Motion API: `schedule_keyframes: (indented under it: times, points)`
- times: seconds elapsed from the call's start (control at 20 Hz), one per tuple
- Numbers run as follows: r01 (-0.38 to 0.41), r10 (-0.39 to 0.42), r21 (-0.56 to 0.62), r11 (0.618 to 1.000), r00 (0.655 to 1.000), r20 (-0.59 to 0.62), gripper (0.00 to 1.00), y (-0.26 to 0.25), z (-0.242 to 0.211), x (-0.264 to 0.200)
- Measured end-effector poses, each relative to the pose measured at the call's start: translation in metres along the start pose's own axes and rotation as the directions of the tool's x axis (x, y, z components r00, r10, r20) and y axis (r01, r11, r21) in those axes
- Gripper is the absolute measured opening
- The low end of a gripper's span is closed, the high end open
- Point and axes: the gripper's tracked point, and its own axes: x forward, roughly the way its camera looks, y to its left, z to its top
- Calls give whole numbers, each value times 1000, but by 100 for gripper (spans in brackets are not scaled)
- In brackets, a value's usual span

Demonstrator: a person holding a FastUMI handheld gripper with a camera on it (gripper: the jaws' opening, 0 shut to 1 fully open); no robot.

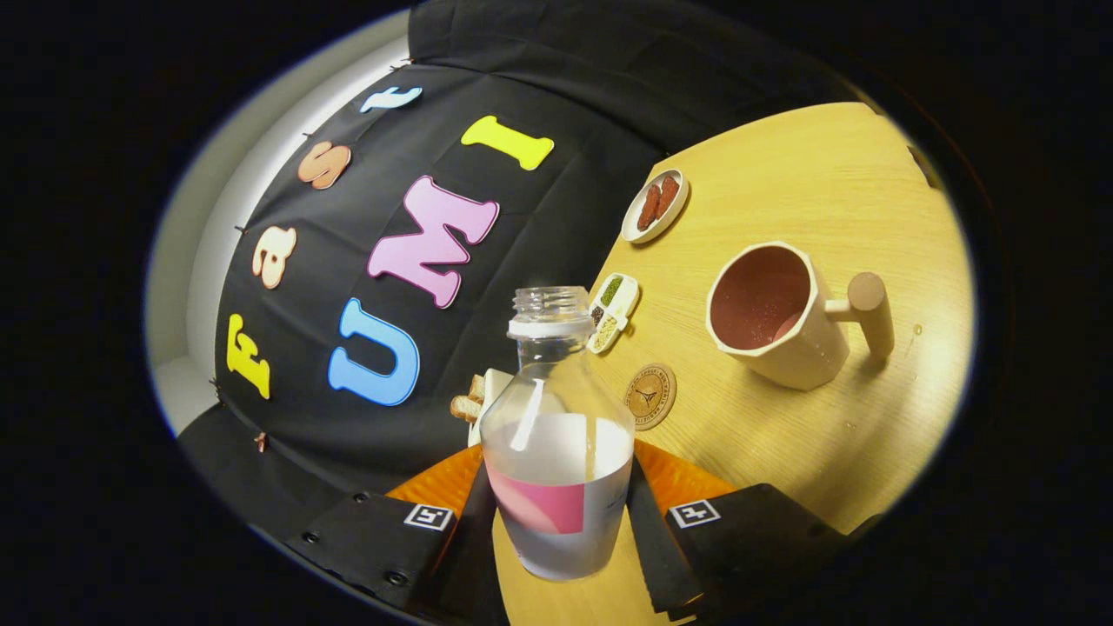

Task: Take the bottle from table, then pour the juice into the cup, finally place the bottle on the coaster

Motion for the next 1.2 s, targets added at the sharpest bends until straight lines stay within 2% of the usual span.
schedule_keyframes:
  times: [0.5,0.7,0.85,1.2]
  points:
    - [-27,40,145,989,996,-82,75,-1,2,7]
    - [-51,64,269,962,997,-40,75,-7,20,3]
    - [-55,75,373,926,996,-38,75,-12,27,-1]
    - [-8,85,480,877,987,-138,74,-27,13,2]
